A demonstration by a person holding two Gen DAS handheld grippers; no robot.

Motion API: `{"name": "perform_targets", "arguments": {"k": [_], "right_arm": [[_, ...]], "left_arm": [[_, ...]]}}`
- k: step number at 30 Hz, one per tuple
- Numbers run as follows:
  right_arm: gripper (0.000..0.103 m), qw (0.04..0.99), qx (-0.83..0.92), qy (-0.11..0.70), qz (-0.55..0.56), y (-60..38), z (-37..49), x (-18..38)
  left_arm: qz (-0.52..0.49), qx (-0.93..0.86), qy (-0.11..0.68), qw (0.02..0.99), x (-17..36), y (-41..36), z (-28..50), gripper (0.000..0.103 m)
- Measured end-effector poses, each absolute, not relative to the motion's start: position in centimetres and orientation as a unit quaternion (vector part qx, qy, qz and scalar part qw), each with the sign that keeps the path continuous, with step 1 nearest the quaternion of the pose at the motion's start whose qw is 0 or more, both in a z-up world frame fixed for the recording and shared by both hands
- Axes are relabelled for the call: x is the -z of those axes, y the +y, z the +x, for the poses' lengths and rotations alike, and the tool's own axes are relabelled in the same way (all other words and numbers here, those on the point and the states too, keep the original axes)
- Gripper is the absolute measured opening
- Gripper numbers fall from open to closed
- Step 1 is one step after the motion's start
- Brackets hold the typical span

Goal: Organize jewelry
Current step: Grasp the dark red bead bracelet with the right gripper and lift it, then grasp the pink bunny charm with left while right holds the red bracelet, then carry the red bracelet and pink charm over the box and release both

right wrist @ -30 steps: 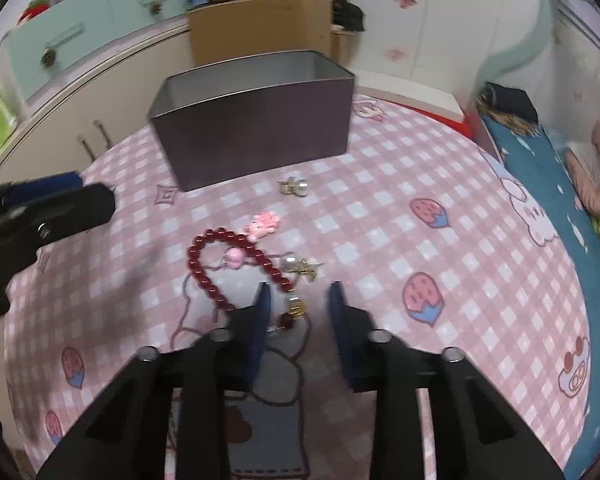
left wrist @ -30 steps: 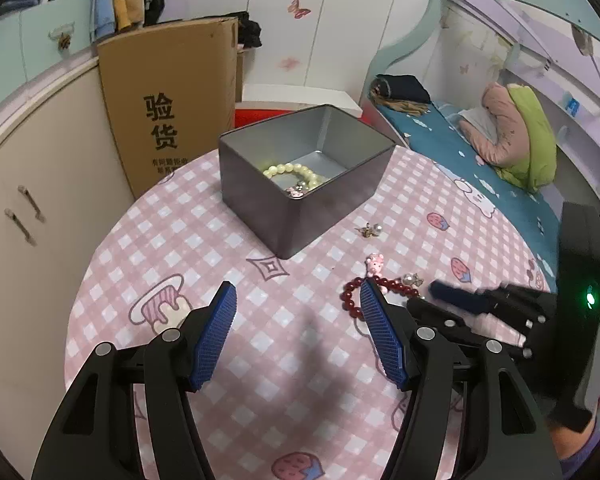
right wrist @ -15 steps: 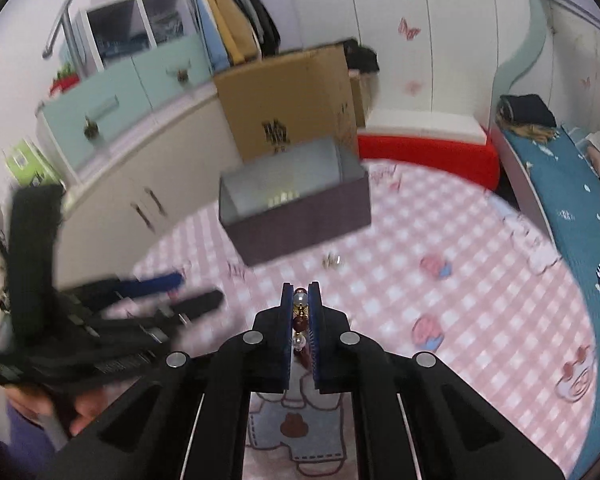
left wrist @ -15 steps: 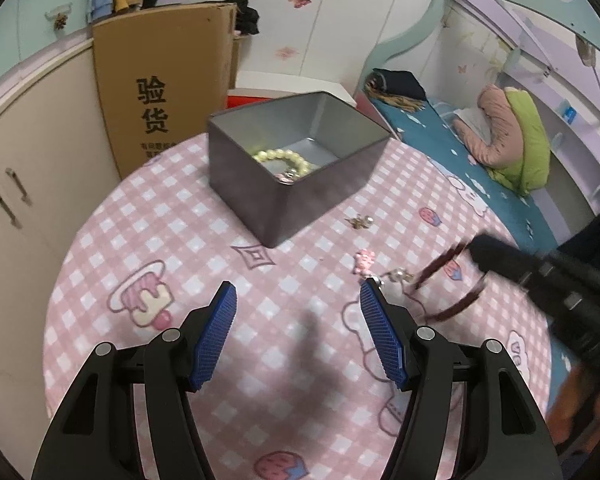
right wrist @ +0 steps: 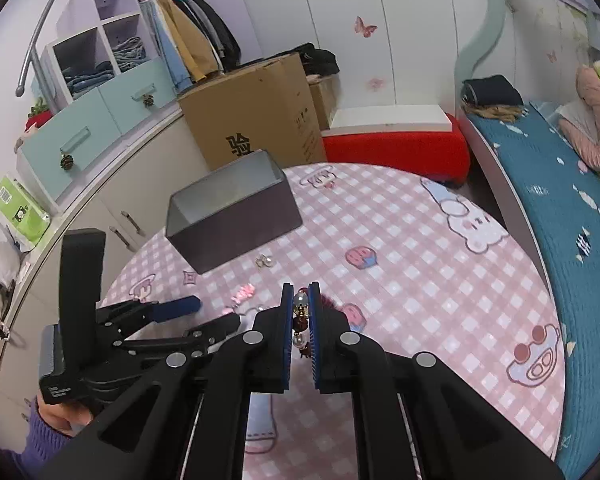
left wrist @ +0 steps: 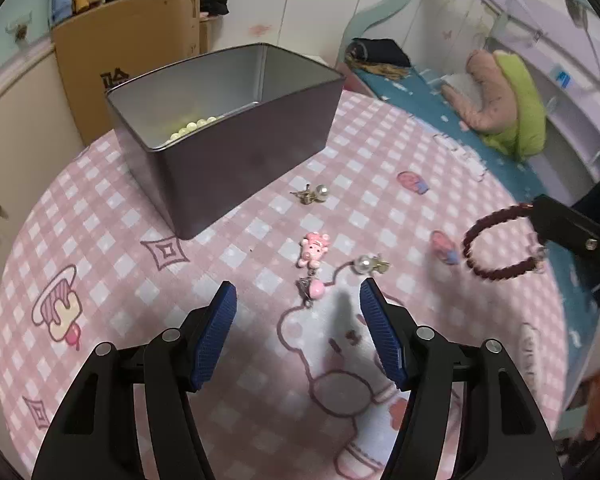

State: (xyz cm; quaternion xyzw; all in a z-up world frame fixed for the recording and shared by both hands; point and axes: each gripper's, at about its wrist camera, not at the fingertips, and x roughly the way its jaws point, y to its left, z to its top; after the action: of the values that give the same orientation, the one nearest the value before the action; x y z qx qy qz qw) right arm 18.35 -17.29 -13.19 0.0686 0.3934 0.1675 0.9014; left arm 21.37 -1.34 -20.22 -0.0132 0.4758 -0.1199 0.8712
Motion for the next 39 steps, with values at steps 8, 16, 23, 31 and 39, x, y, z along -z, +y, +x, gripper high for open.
{"name": "perform_targets", "arguments": {"k": [8,16,23,31,39], "right_arm": [[0.007,0.896,-0.171,0.402,0.084,-18.1,18.8,14.1],[0.007,0.897,-0.176,0.398,0.082,-17.6,18.9,13.6],[0.007,0.902,-0.186,0.383,0.076,-16.4,19.4,11.8],[0.007,0.909,-0.206,0.356,0.06,-13.8,21.0,8.7],[0.007,0.916,-0.223,0.332,0.04,-10.2,24.5,5.6]], "left_arm": [[0.061,0.086,0.465,0.879,20.7,-2.4,21.7,0.026],[0.034,0.122,0.458,0.88,19.4,-1.5,20.8,0.012],[0.006,0.159,0.415,0.896,14.6,-0.1,20.1,0.012],[-0.012,0.175,0.376,0.91,9.3,1.9,22.0,0.013],[-0.059,0.169,0.414,0.892,9.8,5.0,28.0,0.013]]}}
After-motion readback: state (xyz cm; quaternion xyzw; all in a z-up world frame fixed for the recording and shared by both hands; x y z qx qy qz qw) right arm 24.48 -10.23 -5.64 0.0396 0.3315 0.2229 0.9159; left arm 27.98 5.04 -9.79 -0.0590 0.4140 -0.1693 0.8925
